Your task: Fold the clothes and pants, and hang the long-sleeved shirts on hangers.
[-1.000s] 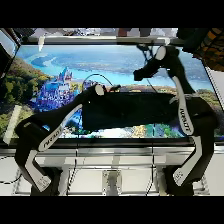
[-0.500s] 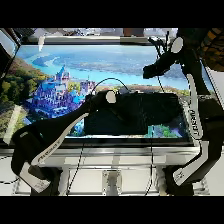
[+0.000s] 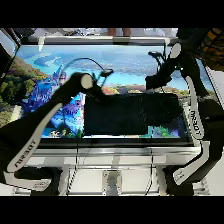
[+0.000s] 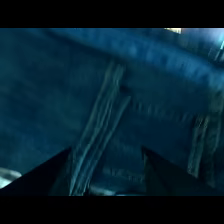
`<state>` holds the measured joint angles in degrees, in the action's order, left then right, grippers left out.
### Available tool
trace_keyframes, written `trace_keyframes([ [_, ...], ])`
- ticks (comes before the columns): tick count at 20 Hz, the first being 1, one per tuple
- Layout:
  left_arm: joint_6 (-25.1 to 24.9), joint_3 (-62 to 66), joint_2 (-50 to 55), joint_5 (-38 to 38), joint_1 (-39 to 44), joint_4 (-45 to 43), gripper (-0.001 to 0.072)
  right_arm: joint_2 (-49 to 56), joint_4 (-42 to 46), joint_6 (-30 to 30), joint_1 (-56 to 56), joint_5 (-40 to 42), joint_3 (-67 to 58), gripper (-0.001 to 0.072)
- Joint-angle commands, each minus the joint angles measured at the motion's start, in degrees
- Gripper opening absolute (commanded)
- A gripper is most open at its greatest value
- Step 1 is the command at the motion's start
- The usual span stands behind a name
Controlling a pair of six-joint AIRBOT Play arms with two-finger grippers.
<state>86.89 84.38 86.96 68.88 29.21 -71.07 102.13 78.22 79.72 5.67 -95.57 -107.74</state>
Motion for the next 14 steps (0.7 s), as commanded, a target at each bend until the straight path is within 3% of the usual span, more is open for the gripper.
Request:
trace_keyframes([
  [1, 0.72, -0.33, -2.84, 3.58, -7.06, -2.64, 0.0029, -0.04, -2.05, 0.11, -0.31, 0.02, 8.59, 0.0459],
  [7, 0.55, -7.5, -4.09, 4.44, -13.03, -2.62, 0.003, 0.04, -6.82, -2.67, -0.28, 12.37, 21.62, 0.0459],
  [14, 0.57, -13.14, -4.07, 1.79, -13.62, -2.64, 0.0031, 0.94, -6.32, -2.84, -0.28, 22.14, 22.53, 0.0445],
])
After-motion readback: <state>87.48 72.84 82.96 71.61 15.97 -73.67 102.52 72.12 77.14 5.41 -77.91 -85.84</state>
